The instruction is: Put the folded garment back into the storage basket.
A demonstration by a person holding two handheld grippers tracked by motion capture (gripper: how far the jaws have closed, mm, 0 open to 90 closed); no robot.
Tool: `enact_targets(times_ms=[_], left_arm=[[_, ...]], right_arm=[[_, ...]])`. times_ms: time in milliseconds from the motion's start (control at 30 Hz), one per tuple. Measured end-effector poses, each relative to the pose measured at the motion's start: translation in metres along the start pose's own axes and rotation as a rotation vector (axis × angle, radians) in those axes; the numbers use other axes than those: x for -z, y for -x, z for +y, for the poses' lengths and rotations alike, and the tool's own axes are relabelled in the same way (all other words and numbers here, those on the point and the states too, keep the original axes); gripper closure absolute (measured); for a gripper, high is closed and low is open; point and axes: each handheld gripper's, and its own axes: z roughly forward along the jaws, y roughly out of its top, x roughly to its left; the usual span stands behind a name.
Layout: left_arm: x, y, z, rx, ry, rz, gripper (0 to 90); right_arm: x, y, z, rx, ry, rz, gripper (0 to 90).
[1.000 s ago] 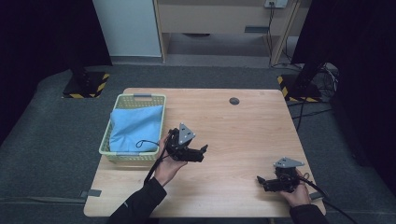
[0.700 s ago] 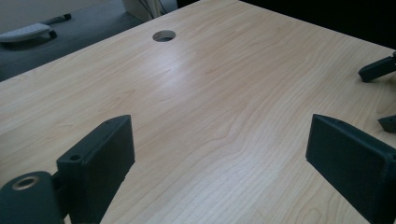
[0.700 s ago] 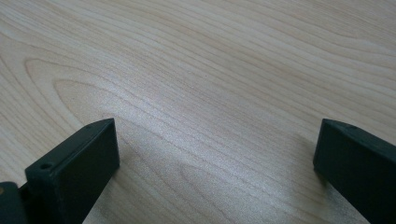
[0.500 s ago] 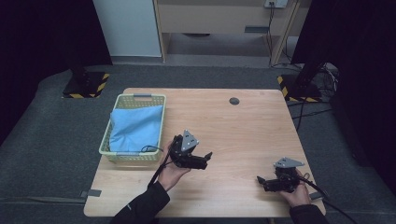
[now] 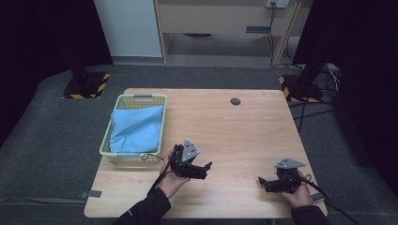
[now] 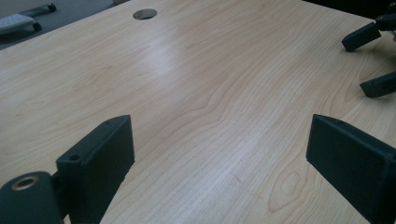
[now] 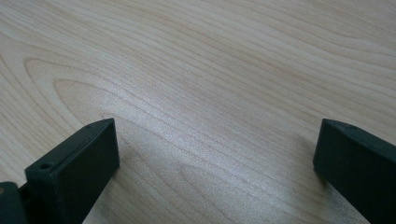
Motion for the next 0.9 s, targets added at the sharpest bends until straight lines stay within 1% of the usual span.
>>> enact_targets(times_ms=[267, 400, 500, 600, 800, 900], left_arm=[[0.003, 0.005, -0.009, 0.006, -0.007, -0.005, 7.2], [0.007, 0.004, -0.012, 0.012, -0.011, -0.009, 7.2], [0.009, 0.004, -0.015, 0.017, -0.01, -0.003, 7.2], [0.011, 0.004, -0.019, 0.016, -0.019, 0.003, 7.2], [0.013, 0.002, -0.024, 0.029, -0.034, 0.003, 7.2], [0.015, 0.0, -0.027, 0.034, -0.038, 0.011, 7.2]], right_arm=[[0.0, 0.0, 0.0, 0.001, 0.0, 0.0, 0.3], [0.0, 0.0, 0.0, 0.001, 0.0, 0.0, 0.3], [0.0, 0.0, 0.0, 0.003, 0.0, 0.0, 0.3], [0.0, 0.0, 0.0, 0.003, 0.0, 0.001, 0.3], [0.0, 0.0, 0.0, 0.004, 0.0, 0.001, 0.3], [0.0, 0.0, 0.0, 0.004, 0.0, 0.001, 0.3]])
